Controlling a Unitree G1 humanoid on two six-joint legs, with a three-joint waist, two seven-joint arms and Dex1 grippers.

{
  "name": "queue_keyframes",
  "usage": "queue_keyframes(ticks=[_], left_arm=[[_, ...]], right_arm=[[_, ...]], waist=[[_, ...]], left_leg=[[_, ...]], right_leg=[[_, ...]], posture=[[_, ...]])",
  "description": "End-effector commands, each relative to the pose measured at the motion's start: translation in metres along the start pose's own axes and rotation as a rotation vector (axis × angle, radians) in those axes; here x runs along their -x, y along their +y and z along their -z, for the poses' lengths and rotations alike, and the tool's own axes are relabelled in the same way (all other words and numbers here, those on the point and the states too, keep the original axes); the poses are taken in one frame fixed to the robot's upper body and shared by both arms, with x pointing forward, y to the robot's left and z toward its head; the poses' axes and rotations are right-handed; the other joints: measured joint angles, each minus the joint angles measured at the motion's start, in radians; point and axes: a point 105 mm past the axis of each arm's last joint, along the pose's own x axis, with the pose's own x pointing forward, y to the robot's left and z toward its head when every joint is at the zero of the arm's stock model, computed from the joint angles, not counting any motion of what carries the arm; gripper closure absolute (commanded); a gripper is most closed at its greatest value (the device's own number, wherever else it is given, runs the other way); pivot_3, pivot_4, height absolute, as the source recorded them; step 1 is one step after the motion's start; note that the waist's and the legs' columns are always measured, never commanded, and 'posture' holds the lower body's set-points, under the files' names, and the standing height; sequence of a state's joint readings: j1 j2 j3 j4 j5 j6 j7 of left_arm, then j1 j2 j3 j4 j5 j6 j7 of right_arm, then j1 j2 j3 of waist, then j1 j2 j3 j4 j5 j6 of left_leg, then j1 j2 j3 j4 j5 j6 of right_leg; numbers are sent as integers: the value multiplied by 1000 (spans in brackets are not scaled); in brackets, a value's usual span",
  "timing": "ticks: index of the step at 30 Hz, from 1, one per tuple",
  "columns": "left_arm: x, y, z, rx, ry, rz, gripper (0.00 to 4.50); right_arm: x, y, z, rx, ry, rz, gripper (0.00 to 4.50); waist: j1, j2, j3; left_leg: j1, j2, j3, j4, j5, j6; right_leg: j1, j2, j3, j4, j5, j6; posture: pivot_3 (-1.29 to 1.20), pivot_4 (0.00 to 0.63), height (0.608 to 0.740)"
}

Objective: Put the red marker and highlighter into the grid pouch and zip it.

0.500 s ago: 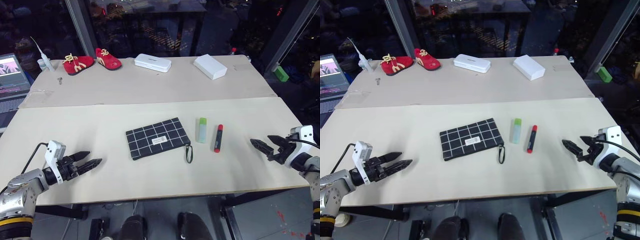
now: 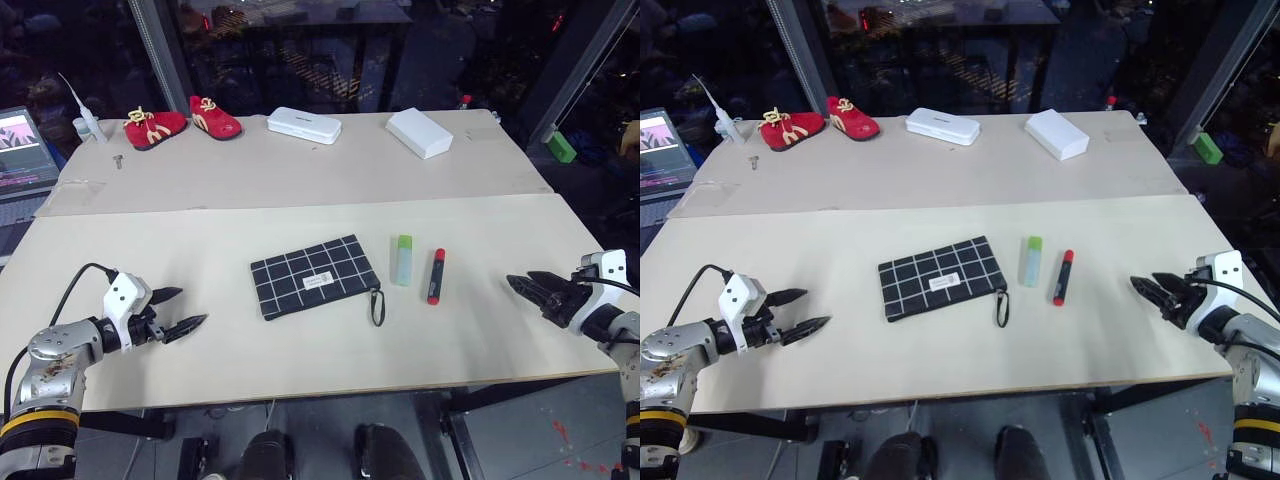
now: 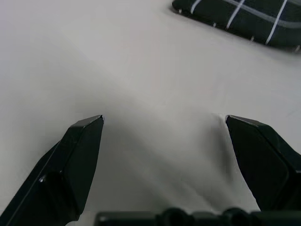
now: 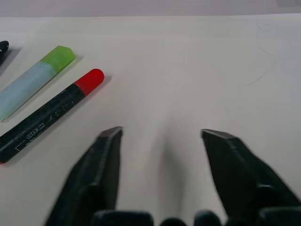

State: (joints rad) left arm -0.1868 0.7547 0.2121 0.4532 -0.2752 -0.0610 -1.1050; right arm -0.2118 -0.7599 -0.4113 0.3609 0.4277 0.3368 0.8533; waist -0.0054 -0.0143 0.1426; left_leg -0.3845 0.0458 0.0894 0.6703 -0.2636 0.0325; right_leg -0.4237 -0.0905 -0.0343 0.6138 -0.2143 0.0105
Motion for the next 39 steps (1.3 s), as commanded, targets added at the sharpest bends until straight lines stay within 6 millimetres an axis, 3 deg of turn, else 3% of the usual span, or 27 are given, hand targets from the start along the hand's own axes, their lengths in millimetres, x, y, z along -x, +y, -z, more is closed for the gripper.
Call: queue_keyframes(ticks=[1, 5, 11, 14, 16, 18, 23, 27, 35, 39], left_arm=[[-3, 3, -8, -237, 51, 29, 0], [-16, -3, -13, -371, 44, 75, 0], [-32, -17, -23, -487, 12, 164, 0], [-43, -30, -27, -572, 0, 250, 0], [-52, -36, -32, -633, -17, 294, 0], [-57, -37, -35, -656, -27, 306, 0], [-66, -44, -41, -702, -55, 358, 0], [-69, -50, -41, -720, -60, 391, 0], [-69, -59, -40, -734, -70, 422, 0], [-73, -64, -42, -741, -87, 435, 0]], right_arm=[[3, -1, -21, 31, -63, -11, 3087], [0, 10, -21, 35, -54, -69, 4349], [-11, 25, -23, 22, -31, -123, 4488], [-28, 69, -51, -13, -95, -312, 4488], [-48, 120, -72, 20, -152, -475, 4488], [-60, 145, -76, 46, -149, -531, 4488], [-101, 179, -49, 254, -4, -468, 4488], [-117, 196, -36, 328, 67, -461, 4488], [-122, 194, 1, 510, 232, -447, 4488], [-116, 196, 5, 554, 261, -503, 4488]], waist=[[0, 0, 0], [2, 1, 0], [8, 1, 0], [8, 1, 0], [1, 1, 0], [-4, 1, 0], [3, 0, -1], [7, 0, -1], [6, 0, -1], [8, 0, -1]], left_leg=[[0, 0, 0, 0, 0, 0], [1, 0, 1, 0, 0, 0], [1, 0, 2, 1, 0, 0], [0, 0, 2, 1, 0, 0], [1, 0, 2, 1, 0, 0], [1, 0, 2, 2, 0, 0], [-1, 0, 2, 5, 0, 0], [-5, -2, 3, 6, 0, 0], [-3, -2, 3, 7, 0, 0], [-2, -2, 2, 7, 0, 0]], right_leg=[[0, 0, 0, 0, 0, 0], [0, 0, 0, 0, 0, 0], [1, 0, 0, 1, 0, 1], [0, 0, 0, 1, 0, 1], [0, 0, 0, 2, 1, 1], [0, 1, 0, 3, 2, -1], [0, 0, -5, 8, 1, 0], [-4, -1, -6, 10, 0, 1], [-2, -1, -6, 10, 0, 1], [-1, -1, -6, 10, 0, 1]], posture=[[0, 150, 740], [0, 150, 740], [0, 150, 740], [0, 150, 740], [0, 150, 740], [0, 150, 740], [0, 150, 740], [0, 150, 740], [0, 150, 740], [0, 150, 740]])
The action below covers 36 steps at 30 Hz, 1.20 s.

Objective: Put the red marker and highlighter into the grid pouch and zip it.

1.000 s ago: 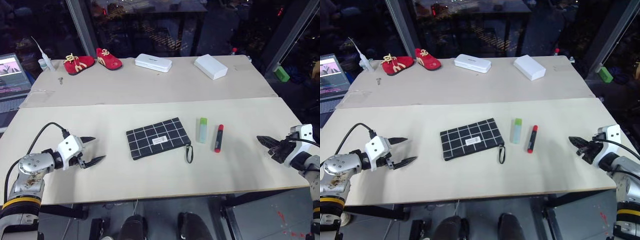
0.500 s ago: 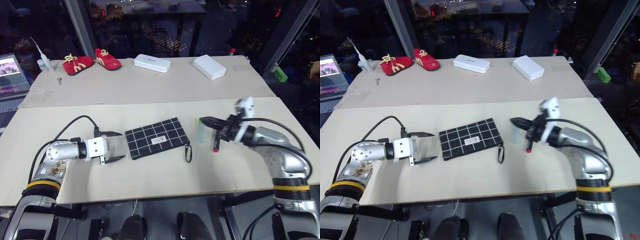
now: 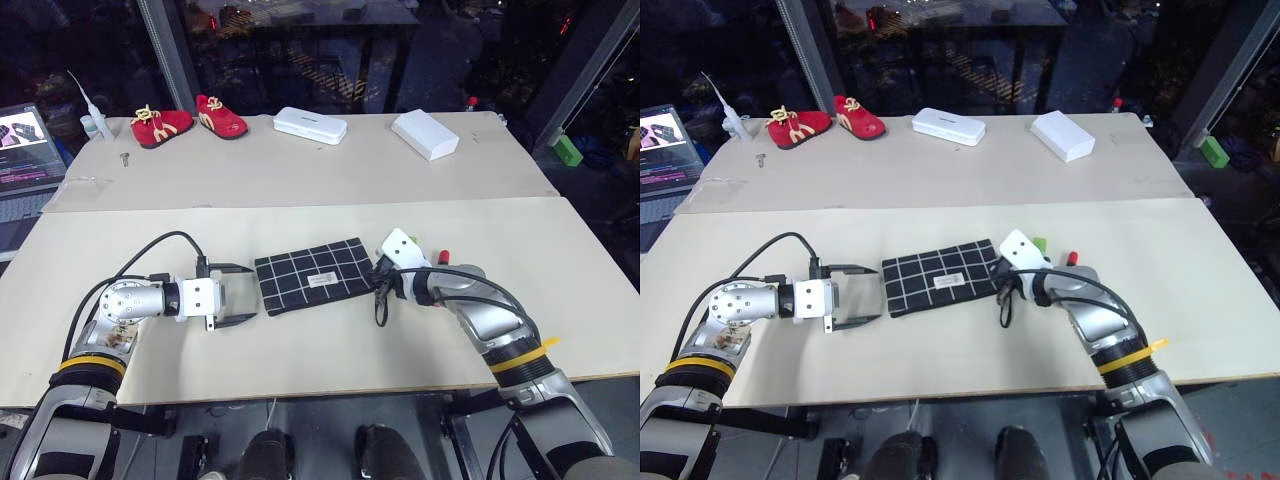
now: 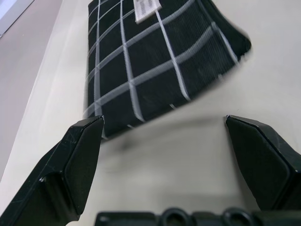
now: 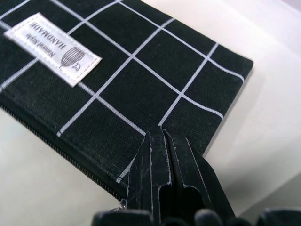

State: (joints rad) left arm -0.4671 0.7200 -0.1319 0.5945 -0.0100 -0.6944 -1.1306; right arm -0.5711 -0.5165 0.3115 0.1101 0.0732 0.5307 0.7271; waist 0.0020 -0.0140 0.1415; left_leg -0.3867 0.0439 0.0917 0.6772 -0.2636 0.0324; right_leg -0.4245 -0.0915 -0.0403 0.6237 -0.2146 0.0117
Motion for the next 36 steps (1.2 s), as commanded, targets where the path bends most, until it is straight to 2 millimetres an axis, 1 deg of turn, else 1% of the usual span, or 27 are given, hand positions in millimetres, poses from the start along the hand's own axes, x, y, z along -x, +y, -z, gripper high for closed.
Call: queue_keyframes(ticks=[1, 3, 6, 13, 20, 26, 29, 32, 33, 34, 36], left_arm=[[-10, -14, -3, -5, -16, 71, 0], [-15, -17, -4, -11, -24, 86, 0], [-24, -19, -10, -31, -48, 104, 0], [-42, -16, -22, -139, -95, 110, 0], [-50, -5, -27, -194, -107, 85, 0], [-52, -4, -30, -227, -123, 93, 0], [-54, -4, -37, -236, -157, 85, 773], [-55, -4, -40, -233, -168, 85, 1820], [-55, -5, -39, -231, -167, 88, 2286], [-55, -5, -38, -224, -165, 89, 2564], [-55, -6, -36, -207, -160, 87, 3276]], right_arm=[[2, 3, 7, 36, 46, -33, 4488], [1, -2, 3, 30, 34, -21, 4488], [-3, 0, 3, 49, 38, -29, 4488], [-8, 2, 2, 19, 22, -19, 4488], [-9, 1, 4, 11, 22, -8, 4488], [-7, 1, 7, -1, 22, -3, 4488], [-7, 0, 9, -4, 27, 2, 4500], [-6, 0, 10, -7, 27, 3, 4500], [-6, 0, 10, -7, 26, 2, 4500], [-6, 0, 10, -9, 25, -2, 4500], [-6, 1, 10, -9, 26, -9, 4500]], waist=[[1, 0, 0], [1, 0, 0], [1, 0, 0], [-2, -1, -1], [-6, -1, -1], [-7, -1, -1], [-7, -1, -1], [-8, -1, -1], [-8, -1, -1], [-9, -1, -1], [-9, -1, -1]], left_leg=[[0, 0, 0, 0, 0, 0], [1, 0, 0, 0, 0, 0], [2, 0, 0, 0, 0, 0], [3, 0, 0, 1, 0, 0], [3, 0, 0, 1, 0, 0], [3, 0, 0, 1, 0, 0], [3, 0, 0, 1, 0, 0], [2, 0, 0, 1, 0, 0], [2, 0, 0, 1, 0, 0], [2, 0, 0, 1, 0, 0], [2, 0, 0, 1, 0, 0]], right_leg=[[0, 0, 0, 0, 0, 0], [1, 0, 0, 0, 0, 0], [1, 0, 0, 0, 0, 0], [3, 1, 0, 1, 0, 0], [2, 1, 1, 2, 0, 0], [2, 1, 1, 2, 0, 0], [2, 1, 1, 2, 0, 0], [2, 1, 1, 2, 0, 0], [2, 1, 0, 2, 0, 0], [1, 1, 1, 2, 0, 0], [1, 1, 0, 2, 0, 0]], posture=[[0, 150, 740], [0, 150, 740], [0, 150, 740], [0, 150, 740], [0, 150, 740], [0, 150, 740], [0, 150, 740], [0, 150, 740], [0, 150, 740], [0, 150, 740], [0, 150, 740]])
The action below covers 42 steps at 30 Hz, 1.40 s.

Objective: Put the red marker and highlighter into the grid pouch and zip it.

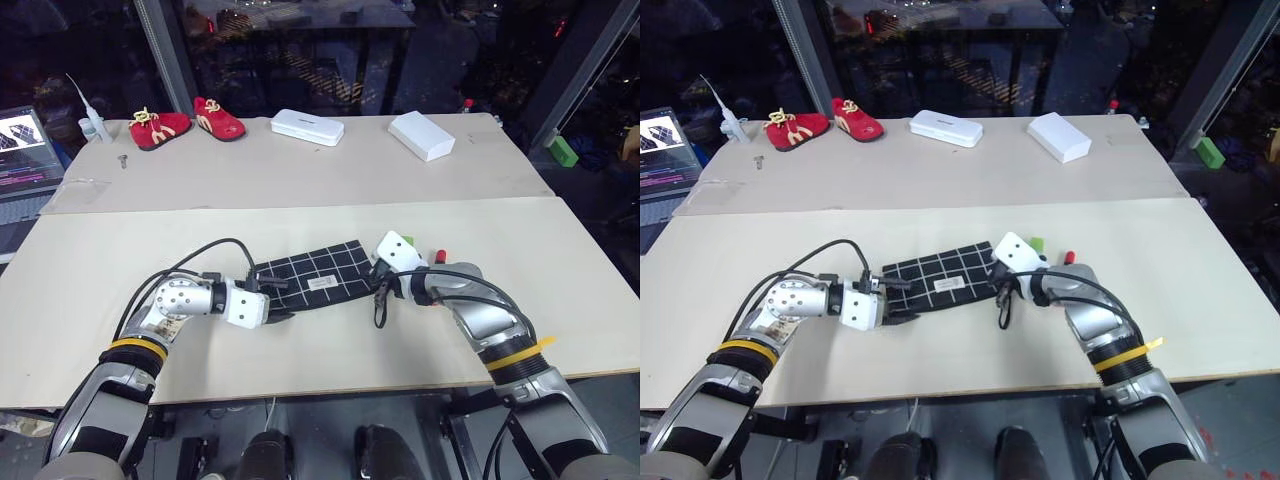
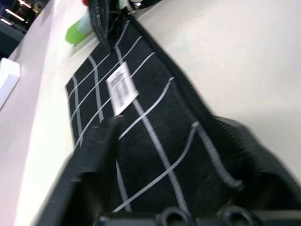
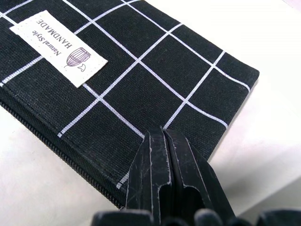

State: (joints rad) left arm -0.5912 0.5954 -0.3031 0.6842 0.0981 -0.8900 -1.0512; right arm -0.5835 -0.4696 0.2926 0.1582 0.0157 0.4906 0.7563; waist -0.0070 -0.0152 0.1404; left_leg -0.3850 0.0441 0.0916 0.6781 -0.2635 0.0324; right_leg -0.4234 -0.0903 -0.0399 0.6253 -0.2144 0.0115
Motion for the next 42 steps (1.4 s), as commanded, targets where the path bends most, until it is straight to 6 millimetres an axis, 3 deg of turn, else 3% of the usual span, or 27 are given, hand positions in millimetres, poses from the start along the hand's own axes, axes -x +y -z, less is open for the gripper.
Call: queue_keyframes(ticks=[1, 3, 10, 13, 16, 19, 22, 25, 28, 31, 42], left_arm=[[1, 4, -2, 4, -9, -20, 3688], [0, 6, -2, 21, -12, -38, 4437], [-6, 10, -1, 90, -15, -87, 4476], [-8, 9, -1, 115, -25, -97, 4500], [-6, 8, -1, 145, -26, -130, 4500], [-2, 4, 2, 170, -16, -159, 4500], [1, 2, 4, 210, -4, -206, 4500], [4, 6, 5, 262, -4, -273, 4500], [7, 16, 4, 356, -24, -366, 4500], [9, 27, -1, 447, -51, -453, 4500], [10, 37, -7, 542, -65, -512, 4500]], right_arm=[[1, 0, 12, -26, 36, -3, 4500], [1, 1, 11, -28, 29, -10, 4500], [6, 2, 2, -84, -61, -45, 4500], [16, -13, -24, -207, -218, -22, 3732], [39, -39, -54, -348, -372, -9, 2710], [66, -41, -76, -400, -472, -117, 1630], [93, -54, -86, -394, -524, -122, 1630], [103, -64, -81, -356, -498, -69, 1630], [101, -69, -69, -331, -420, -13, 1630], [81, -66, -45, -327, -270, 34, 1630], [44, -52, -43, -326, -207, 9, 1630]], waist=[[0, 0, 0], [-1, 0, 0], [5, 0, 0], [6, 0, 0], [4, 0, 0], [5, 0, 0], [6, 0, 0], [6, 0, 0], [1, 0, 0], [-5, 0, 0], [-6, 0, 1]], left_leg=[[0, 0, 0, 0, 0, 0], [0, 0, 0, 0, 0, 0], [0, 0, 0, 0, 0, 0], [-1, 0, 0, 0, 0, 0], [-2, 0, -1, 0, 0, 0], [-3, 1, -3, 0, 0, 0], [-3, 2, -5, -1, 0, 1], [-3, 2, -5, -2, 0, 1], [-2, 2, -5, -1, 0, 1], [-2, 2, -5, -1, 0, 1], [-3, 1, -6, -1, 0, 1]], right_leg=[[0, 0, 0, 0, 0, 0], [0, 0, 0, 0, 0, 0], [0, 0, 0, 0, 0, 0], [0, 0, 0, -1, 0, 0], [-1, 0, 0, -1, 0, 0], [-2, -1, 0, -1, 0, 0], [-2, 0, -1, -1, 0, 0], [-2, -1, -1, -2, 0, 0], [-2, -1, 0, -2, 0, 0], [-2, -1, 0, -1, 0, 0], [-3, 0, 0, -1, 0, 0]], posture=[[0, 150, 740], [0, 150, 740], [0, 150, 740], [0, 150, 740], [0, 150, 740], [0, 150, 740], [0, 150, 740], [0, 150, 740], [0, 150, 740], [0, 150, 740], [0, 150, 740]])
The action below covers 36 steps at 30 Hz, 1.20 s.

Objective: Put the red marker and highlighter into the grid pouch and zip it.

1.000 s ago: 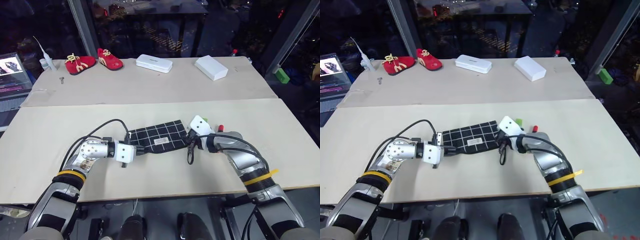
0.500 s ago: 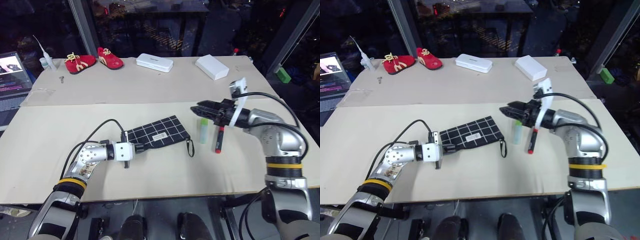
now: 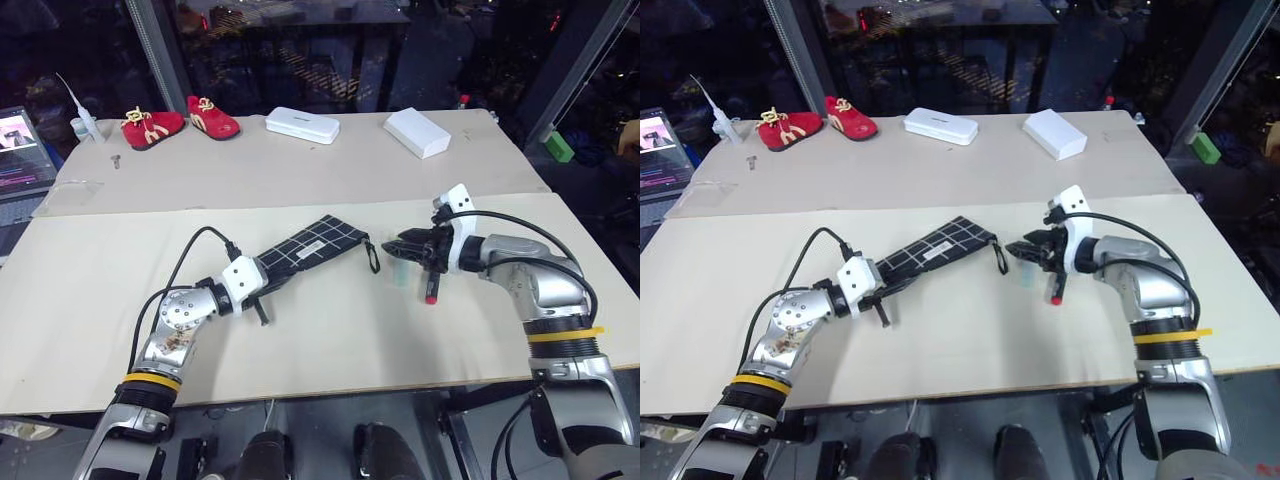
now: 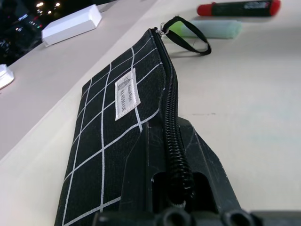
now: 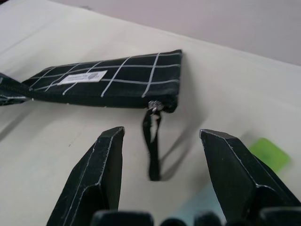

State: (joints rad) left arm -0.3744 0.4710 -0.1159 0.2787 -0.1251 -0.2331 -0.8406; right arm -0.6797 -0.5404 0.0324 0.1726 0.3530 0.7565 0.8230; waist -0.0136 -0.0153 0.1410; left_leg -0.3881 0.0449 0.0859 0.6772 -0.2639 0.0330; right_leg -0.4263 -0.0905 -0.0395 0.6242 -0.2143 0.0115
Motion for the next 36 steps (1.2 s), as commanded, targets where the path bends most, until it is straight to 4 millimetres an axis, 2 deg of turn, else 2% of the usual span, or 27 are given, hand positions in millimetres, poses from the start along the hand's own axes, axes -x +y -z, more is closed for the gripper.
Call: queue_keyframes(ticks=[1, 15, 20, 23, 24, 31, 36], left_arm=[[1, 6, -13, 7, -43, -35, 4500], [-1, 4, -16, 17, -45, -35, 4500], [0, 4, -16, 18, -44, -47, 4500], [-1, 3, -16, 21, -47, -53, 4500], [-1, 3, -16, 23, -48, -54, 4500], [-6, 0, -16, 34, -55, -53, 4500], [-9, -3, -16, 44, -63, -50, 4500]], right_arm=[[-9, 0, -12, 62, -17, 17, 1630], [-39, -14, 1, 90, 36, 87, 1630], [-40, -15, -2, 97, 11, 78, 3062], [-38, -12, 0, 105, 11, 53, 4226], [-37, -10, 1, 108, 10, 40, 4474], [-33, 0, 8, 112, 51, -13, 4474], [-33, 26, 6, 156, 46, -119, 4474]], waist=[[0, 0, 0], [0, 0, 0], [0, 0, 0], [0, 0, 0], [0, 0, 0], [0, 0, 0], [0, 0, 0]], left_leg=[[0, 0, 0, 0, 0, 0], [0, -1, 0, 0, 0, 0], [-1, -1, 1, -1, 0, 0], [-1, 0, 0, 0, 0, 0], [-1, 0, 0, 0, 0, 0], [-1, 0, 0, 0, 0, 0], [-1, 0, 0, 0, 0, 0]], right_leg=[[0, 0, 0, 0, 0, 0], [0, 0, 0, 0, 0, 0], [0, 0, 0, 0, 0, 0], [0, 0, 0, 0, 0, 0], [0, 0, 0, 0, 0, 0], [0, 0, 0, 0, 0, 0], [0, 0, 0, 0, 0, 0]], posture=[[0, 150, 740], [0, 150, 740], [0, 150, 740], [0, 150, 740], [0, 150, 740], [0, 150, 740], [0, 150, 740]])
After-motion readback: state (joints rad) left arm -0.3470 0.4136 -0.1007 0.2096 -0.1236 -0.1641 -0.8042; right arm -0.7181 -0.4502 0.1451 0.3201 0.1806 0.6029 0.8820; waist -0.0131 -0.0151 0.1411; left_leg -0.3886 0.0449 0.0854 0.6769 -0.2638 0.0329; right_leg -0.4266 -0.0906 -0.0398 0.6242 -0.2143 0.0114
